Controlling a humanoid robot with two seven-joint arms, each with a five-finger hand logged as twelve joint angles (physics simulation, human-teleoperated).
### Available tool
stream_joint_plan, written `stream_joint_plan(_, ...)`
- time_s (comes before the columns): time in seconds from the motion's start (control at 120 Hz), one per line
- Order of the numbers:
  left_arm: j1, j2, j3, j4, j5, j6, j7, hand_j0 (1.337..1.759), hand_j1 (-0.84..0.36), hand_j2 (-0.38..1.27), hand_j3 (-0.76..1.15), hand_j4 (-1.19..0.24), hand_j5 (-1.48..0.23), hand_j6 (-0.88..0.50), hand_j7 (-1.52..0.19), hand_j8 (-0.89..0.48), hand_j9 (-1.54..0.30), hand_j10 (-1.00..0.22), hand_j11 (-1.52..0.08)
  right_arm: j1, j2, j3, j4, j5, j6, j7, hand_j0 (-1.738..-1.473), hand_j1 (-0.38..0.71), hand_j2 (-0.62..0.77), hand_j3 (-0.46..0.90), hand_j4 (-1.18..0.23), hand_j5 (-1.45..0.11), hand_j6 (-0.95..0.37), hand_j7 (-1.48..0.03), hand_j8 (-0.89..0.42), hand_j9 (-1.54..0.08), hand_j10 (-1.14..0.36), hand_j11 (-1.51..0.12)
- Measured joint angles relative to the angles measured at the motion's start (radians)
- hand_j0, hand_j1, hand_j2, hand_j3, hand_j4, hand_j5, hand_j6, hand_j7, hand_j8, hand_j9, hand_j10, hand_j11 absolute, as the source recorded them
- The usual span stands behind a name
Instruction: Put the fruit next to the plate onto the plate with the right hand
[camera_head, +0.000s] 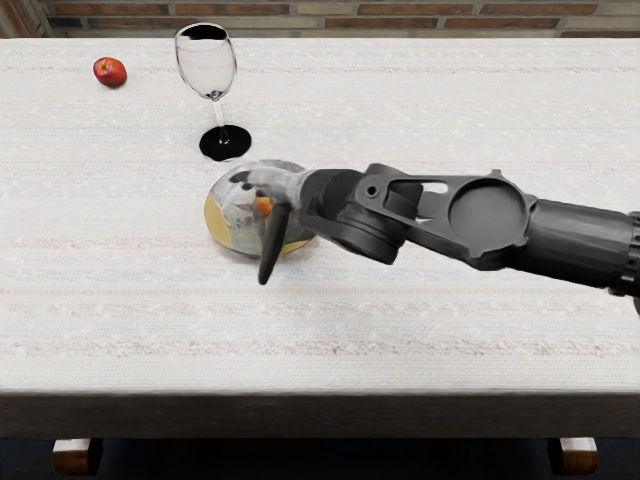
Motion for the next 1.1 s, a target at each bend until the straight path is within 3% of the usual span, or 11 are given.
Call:
stream_joint_plan(0.142,-0.002,0.0,0.004,0.0,0.001,0.0,0.0,1.658,0.35,0.0,0.0,0.0,0.0,0.0,0.0,0.0,0.0,0.0,0.0,-0.121,-0.176,0.195,0.083,0.081,0.184,0.0,-1.658,-0.33,0.01,0.0,-0.02,-0.02,-0.02,-0.02,-0.02,-0.02,-0.02,-0.02)
stream_joint_plan(0.233,-0.002,0.0,0.006,0.0,0.001,0.0,0.0,1.658,0.35,0.0,0.0,0.0,0.0,0.0,0.0,0.0,0.0,0.0,0.0,-0.158,-0.288,0.291,0.106,0.225,0.362,0.0,-1.658,-0.34,0.01,0.0,-0.01,-0.01,-0.01,-0.01,-0.01,-0.01,-0.01,-0.01)
stream_joint_plan(0.317,-0.002,0.0,0.006,0.0,0.001,0.0,0.0,1.658,0.35,0.0,0.0,0.0,0.0,0.0,0.0,0.0,0.0,0.0,0.0,-0.194,-0.387,0.341,0.093,0.409,0.566,0.0,-1.658,-0.34,0.0,0.0,-0.01,-0.01,-0.01,-0.01,-0.01,-0.01,-0.01,-0.01)
stream_joint_plan(0.417,-0.002,0.0,0.006,0.0,0.001,0.0,0.0,1.658,0.35,0.0,0.0,0.0,0.0,0.0,0.0,0.0,0.0,0.0,0.0,-0.256,-0.489,0.359,0.021,0.617,0.679,0.0,-1.658,-0.34,0.0,0.0,0.0,-0.01,0.0,-0.01,0.0,-0.01,0.0,-0.01)
stream_joint_plan(0.525,-0.002,0.0,0.006,0.0,0.001,0.0,0.0,1.658,0.35,0.0,0.0,0.0,0.0,0.0,0.0,0.0,0.0,0.0,0.0,-0.288,-0.576,0.34,-0.054,0.787,0.724,0.0,-1.658,-0.35,0.0,0.0,0.0,0.0,0.0,0.0,0.0,0.0,0.0,0.0)
stream_joint_plan(0.675,-0.003,0.0,0.007,-0.001,0.001,-0.001,0.0,1.658,0.35,0.0,0.0,0.0,0.0,0.0,0.0,0.0,0.0,0.0,0.0,-0.298,-0.665,0.324,-0.087,0.902,0.743,0.0,-1.658,-0.35,0.0,0.0,0.0,0.0,0.0,0.0,0.0,0.0,0.0,0.0)
stream_joint_plan(0.867,-0.018,0.0,0.007,-0.001,0.001,-0.001,0.0,1.658,0.35,0.0,0.0,0.0,0.0,0.0,0.0,0.0,0.0,0.0,0.0,-0.333,-0.861,0.318,-0.097,0.956,0.749,0.0,-1.658,-0.35,0.0,0.0,0.0,0.0,0.0,0.0,0.0,0.0,0.0,0.0)
stream_joint_plan(1.1,-0.018,0.0,0.007,0.0,0.002,0.0,0.0,1.658,0.35,0.0,0.0,0.0,0.0,0.0,0.0,0.0,0.0,0.0,0.0,-0.348,-0.939,0.313,-0.103,0.977,0.75,0.0,-1.658,-0.35,0.0,0.0,0.0,0.0,0.0,0.0,0.0,0.0,0.0,0.0)
